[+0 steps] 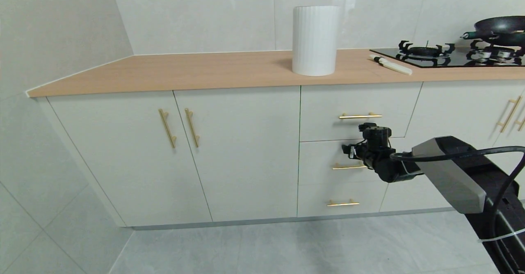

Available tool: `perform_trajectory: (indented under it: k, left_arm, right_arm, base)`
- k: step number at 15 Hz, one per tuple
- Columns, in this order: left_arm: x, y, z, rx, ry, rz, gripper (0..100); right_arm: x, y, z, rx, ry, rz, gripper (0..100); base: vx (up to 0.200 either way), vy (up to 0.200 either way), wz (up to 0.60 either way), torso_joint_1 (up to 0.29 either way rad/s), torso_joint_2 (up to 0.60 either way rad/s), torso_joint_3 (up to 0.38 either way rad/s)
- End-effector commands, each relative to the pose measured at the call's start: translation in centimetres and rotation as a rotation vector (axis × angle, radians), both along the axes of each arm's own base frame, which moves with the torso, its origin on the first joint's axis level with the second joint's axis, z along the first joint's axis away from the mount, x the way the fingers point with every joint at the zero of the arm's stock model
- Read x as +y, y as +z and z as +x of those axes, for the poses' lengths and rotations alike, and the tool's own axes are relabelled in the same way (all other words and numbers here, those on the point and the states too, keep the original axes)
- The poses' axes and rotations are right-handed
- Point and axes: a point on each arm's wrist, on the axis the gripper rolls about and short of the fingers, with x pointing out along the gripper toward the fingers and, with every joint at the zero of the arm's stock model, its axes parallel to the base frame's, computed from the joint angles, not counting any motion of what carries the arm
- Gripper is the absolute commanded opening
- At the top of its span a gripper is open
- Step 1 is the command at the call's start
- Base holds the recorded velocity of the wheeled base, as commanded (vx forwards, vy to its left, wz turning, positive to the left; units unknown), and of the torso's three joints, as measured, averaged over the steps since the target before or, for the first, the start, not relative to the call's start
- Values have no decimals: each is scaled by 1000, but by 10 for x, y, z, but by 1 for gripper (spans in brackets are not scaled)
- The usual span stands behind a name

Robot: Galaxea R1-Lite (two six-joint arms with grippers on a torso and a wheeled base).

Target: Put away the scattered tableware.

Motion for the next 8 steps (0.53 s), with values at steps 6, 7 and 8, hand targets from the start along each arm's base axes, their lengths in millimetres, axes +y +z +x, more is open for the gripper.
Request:
perform_trajectory:
  k: [6,7,8]
  left_arm:
    - [0,0,0,1,0,0,100]
    - [0,0,0,1,0,0,100]
    - [0,0,0,1,0,0,100]
  right_arm:
    - [-8,40,-18,-27,-70,42,100]
    - [-10,53,-32,-9,-61,48,100]
    - [-11,66,-48,1,-54,50,100]
  base:
    - [0,0,0,0,0,0]
    - [0,0,0,0,0,0]
    - [0,0,0,0,0,0]
